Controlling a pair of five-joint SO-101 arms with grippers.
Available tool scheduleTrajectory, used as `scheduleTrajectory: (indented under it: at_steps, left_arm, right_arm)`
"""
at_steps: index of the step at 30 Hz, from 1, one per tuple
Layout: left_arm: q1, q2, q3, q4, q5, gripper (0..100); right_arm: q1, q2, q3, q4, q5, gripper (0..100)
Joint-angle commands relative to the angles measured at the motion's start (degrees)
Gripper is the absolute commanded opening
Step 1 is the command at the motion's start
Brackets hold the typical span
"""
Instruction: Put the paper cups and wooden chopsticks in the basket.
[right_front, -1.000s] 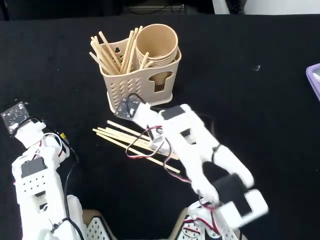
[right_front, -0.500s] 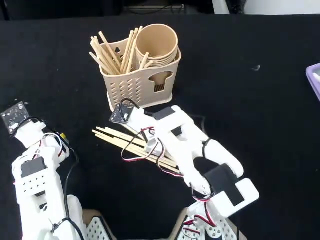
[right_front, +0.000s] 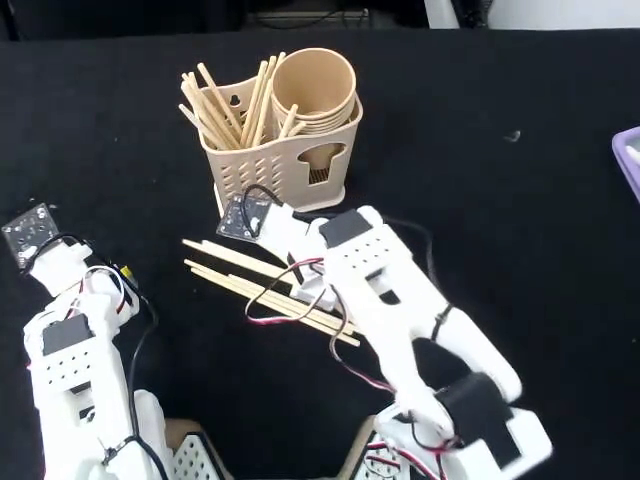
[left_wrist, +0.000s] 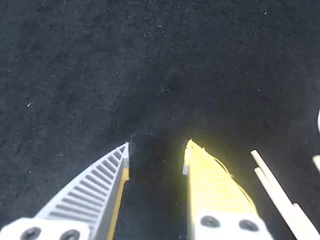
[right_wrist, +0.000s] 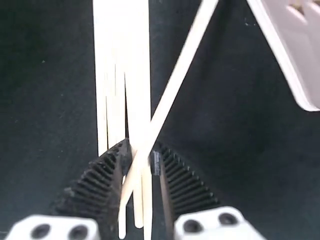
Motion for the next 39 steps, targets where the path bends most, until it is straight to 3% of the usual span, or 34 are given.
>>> scheduleTrajectory:
  at_steps: [1,13,22,27,34,39]
  left_arm:
    - [-0.75,-1.05,-1.36,-0.97,0.44,18]
    - [-0.75,-1.05,-1.36,-0.97,0.44,18]
    - [-0.75,-1.05,-1.36,-0.97,0.44,18]
    - [-0.75,-1.05,-1.36,-0.97,0.44,18]
    - [-0.75,-1.05,-1.36,-0.97,0.44,18]
    - [-0.75,-1.05,-1.36,-0.97,0.44,18]
  right_arm:
    - [-1.67,-7.52,-6.11,5.45,-0.62,1.1]
    - [-5.71,-17.54,-11.03,9.49,-4.4,1.1]
    - [-10.37,-22.9,-22.99,14.33,-9.32,1.1]
    - [-10.37,-22.9,-22.9,4.66,-13.01,1.1]
    - [-10.37,-22.9,-17.89,-16.53,-17.93,1.1]
    - [-10.2,-21.85,-17.8,-20.92,-20.66,1.1]
